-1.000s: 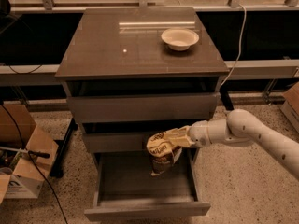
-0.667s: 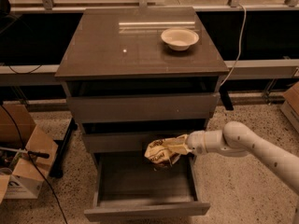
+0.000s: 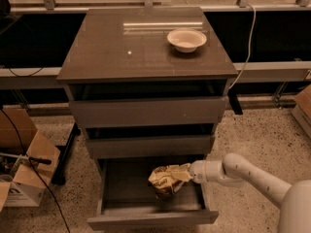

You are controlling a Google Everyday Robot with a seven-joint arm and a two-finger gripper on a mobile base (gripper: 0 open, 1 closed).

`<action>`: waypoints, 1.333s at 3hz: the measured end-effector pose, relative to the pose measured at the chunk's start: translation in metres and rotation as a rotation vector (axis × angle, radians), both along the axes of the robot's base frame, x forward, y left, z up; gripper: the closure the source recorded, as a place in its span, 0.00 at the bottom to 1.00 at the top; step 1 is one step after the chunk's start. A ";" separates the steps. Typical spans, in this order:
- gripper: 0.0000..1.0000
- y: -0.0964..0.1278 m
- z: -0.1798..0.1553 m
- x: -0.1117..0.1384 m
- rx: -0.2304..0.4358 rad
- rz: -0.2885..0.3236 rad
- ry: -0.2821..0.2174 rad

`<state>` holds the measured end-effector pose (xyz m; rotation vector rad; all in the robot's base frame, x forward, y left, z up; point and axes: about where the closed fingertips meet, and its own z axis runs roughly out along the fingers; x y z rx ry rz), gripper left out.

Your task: Place brown chip bag into bottom drawer

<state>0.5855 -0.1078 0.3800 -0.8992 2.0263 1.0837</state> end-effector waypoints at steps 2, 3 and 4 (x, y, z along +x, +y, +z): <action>0.59 0.026 -0.084 -0.038 0.085 -0.084 0.186; 0.36 0.028 -0.085 -0.039 0.087 -0.080 0.188; 0.13 0.031 -0.086 -0.040 0.089 -0.077 0.190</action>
Offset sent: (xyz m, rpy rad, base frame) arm -0.0523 0.0408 -0.1095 0.1268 0.2500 -0.1014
